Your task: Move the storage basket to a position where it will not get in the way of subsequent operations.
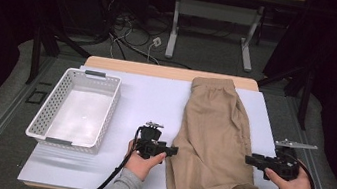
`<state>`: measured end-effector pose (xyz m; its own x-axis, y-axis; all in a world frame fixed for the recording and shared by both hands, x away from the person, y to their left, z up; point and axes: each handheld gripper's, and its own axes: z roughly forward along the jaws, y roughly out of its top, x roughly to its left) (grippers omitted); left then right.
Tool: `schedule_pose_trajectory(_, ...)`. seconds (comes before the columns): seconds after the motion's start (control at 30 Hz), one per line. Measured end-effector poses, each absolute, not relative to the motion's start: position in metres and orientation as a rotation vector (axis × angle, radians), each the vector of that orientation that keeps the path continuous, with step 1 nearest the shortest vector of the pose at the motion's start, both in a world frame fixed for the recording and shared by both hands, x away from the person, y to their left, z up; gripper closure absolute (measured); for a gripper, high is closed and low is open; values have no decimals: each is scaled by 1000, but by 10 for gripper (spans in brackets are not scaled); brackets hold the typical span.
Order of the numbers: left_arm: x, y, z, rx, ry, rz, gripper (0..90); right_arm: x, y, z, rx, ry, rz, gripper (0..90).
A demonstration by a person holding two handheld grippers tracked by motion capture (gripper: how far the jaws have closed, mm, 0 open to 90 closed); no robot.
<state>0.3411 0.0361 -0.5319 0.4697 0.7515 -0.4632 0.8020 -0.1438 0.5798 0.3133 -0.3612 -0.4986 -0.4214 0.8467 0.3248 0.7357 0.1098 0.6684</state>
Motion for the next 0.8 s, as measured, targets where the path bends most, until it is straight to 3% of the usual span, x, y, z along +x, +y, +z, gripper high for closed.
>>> schedule_pose_trajectory(0.4, 351, 33, -536, 1921, 1283, -21, 370, 375, -345, -510, 1662, 2186, 1070, 568)
schedule_pose_trajectory(0.8, 361, 28, -538, 1919, 1311, -34, 360, 408, -329, -519, 1715, 2169, 971, 551)
